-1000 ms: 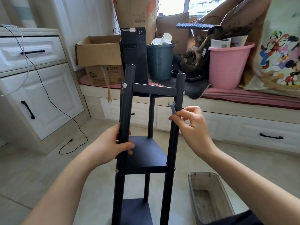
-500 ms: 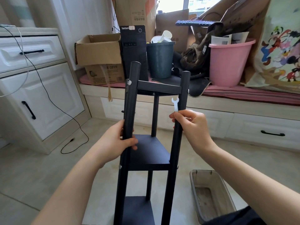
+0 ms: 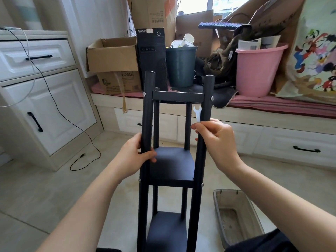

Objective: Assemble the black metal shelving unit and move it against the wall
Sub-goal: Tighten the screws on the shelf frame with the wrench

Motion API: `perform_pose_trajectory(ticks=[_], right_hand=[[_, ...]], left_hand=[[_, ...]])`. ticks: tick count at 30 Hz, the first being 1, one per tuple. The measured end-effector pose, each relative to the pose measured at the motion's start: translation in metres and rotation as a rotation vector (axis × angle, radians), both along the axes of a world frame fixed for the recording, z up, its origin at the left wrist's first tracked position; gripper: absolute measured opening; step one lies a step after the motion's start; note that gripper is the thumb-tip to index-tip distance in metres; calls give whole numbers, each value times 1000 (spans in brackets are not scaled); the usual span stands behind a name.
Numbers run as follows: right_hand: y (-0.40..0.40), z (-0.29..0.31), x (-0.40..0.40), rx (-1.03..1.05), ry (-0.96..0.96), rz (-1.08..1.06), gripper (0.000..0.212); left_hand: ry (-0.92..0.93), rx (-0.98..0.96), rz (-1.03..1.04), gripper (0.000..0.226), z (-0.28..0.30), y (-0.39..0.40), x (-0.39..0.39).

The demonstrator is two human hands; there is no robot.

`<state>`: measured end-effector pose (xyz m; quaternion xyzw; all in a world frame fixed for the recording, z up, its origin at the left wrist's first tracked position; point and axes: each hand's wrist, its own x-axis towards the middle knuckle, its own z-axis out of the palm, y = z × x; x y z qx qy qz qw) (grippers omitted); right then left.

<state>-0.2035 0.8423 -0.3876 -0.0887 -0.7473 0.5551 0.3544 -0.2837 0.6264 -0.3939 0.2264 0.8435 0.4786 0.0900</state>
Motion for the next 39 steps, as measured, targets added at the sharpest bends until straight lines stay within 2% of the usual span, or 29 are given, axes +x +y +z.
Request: perform_pose_trajectory(ticks=[12,18,21,23,26,28,29,30,32,33,35,39], right_hand=[[4,7,7,27,86,-1,14],[5,23,9,-29,177,129,21],[3,28,6,-96,136,240,18],[-1,30,5,-132,114,313,17],[-8,32,4,-136,98,373,15],[-12,33,2,-120,92,381,16],[-14,33,1,-114,88,384,16],[-15,33,0,-113,85,388,17],[-18,33,-2,-120,81,401,17],[-19,33,-3,-127,81,412,17],[-20,33,-4,-128,80,439,18],[-18,35,-7,-125,37,498,18]], left_hand=[[-83,41,-13,22,-5,11,-6],[-55,-12,76,26,-6,-1,-16],[78,-117,163,30,-12,-4,-16],[250,-174,246,48,-15,-4,-14],[455,-32,330,64,-10,-2,-4],[534,60,324,57,-3,3,7],[495,105,282,48,0,6,12],[376,153,219,40,2,10,17],[28,211,45,35,5,17,26],[-79,176,-36,36,3,19,28],[-147,87,-121,35,-1,21,31],[-153,88,-159,26,-6,26,34]])
